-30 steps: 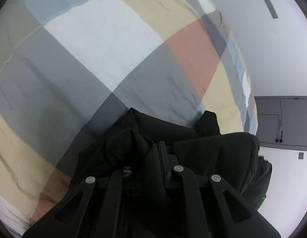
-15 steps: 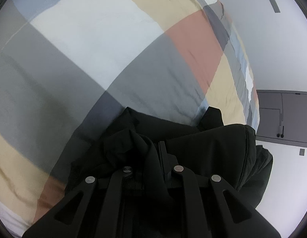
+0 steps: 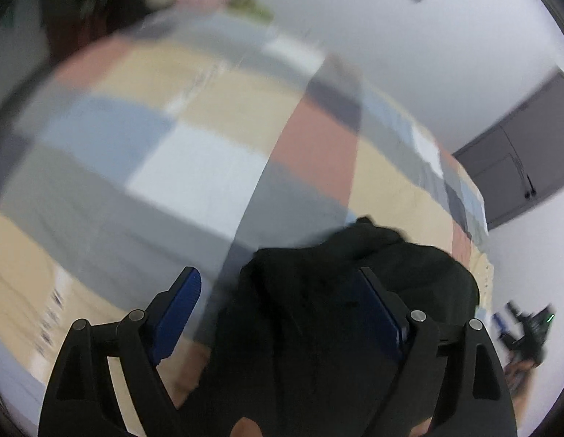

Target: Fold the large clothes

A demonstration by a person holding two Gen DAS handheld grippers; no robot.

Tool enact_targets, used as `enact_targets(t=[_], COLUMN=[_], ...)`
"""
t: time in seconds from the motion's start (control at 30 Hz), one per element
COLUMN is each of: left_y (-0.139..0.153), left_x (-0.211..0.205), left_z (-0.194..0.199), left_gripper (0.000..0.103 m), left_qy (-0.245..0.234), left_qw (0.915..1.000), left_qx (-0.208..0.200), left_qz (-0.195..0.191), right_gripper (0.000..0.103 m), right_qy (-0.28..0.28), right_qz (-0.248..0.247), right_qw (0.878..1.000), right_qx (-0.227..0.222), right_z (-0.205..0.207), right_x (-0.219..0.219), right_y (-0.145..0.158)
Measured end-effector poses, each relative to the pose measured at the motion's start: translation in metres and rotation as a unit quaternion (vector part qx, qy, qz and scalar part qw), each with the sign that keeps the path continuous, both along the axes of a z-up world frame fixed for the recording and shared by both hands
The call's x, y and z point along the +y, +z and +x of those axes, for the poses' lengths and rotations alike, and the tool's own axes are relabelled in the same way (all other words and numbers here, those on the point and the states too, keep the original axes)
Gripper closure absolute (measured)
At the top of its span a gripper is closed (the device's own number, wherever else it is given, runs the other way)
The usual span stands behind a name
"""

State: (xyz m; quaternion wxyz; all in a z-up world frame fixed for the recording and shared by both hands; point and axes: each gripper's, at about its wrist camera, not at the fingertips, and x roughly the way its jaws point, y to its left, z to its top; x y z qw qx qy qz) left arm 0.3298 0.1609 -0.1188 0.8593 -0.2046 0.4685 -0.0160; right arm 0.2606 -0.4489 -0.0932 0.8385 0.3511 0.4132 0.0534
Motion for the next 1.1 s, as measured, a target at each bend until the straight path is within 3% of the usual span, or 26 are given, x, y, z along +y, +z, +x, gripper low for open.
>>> enact_targets(t=[0.07,0.13,0.2,0.37,0.53,0.77,1.1], left_y=[0.015,0.027,0.031,0.028,-0.001,-0.066,-0.101], left_x=[-0.012,-0.037,-0.056,-0.114,-0.156,-0.188,-0.2], left_z=[-0.007,-0.013,-0.017,-0.021,-0.013,0.012,0.042], left_gripper=[0.014,0.014,0.014,0.014,0.014,0.013,0.004], left_qy=[-0.013,-0.038,-0.058,-0.103,-0.127,-0.145,-0.138], left_qw=[0.9993,0.9971,0.9952,0.9879,0.9829,0.9781,0.9755], left_qx=[-0.032,-0.06,-0.073,-0.101,-0.108,-0.087,-0.096], left_qz=[0.016,0.027,0.031,0.058,0.077,0.121,0.142], right_gripper=[0.023,0.023,0.023,0.023,0.023,0.022,0.009], right_qy=[0.018,0.038,0.056,0.098,0.116,0.124,0.102], right_qz=[-0.037,-0.049,-0.048,-0.105,-0.163,-0.233,-0.26], right_qw=[0.999,0.997,0.996,0.987,0.978,0.962,0.956], right_qx=[-0.023,-0.044,-0.06,-0.071,-0.063,-0.064,-0.093], right_z=[-0.003,-0.004,-0.003,0.003,0.011,0.021,0.039], right_x=[0.022,0.044,0.065,0.118,0.153,0.163,0.17], right_y=[0.02,0.032,0.036,0.03,-0.006,-0.057,-0.091])
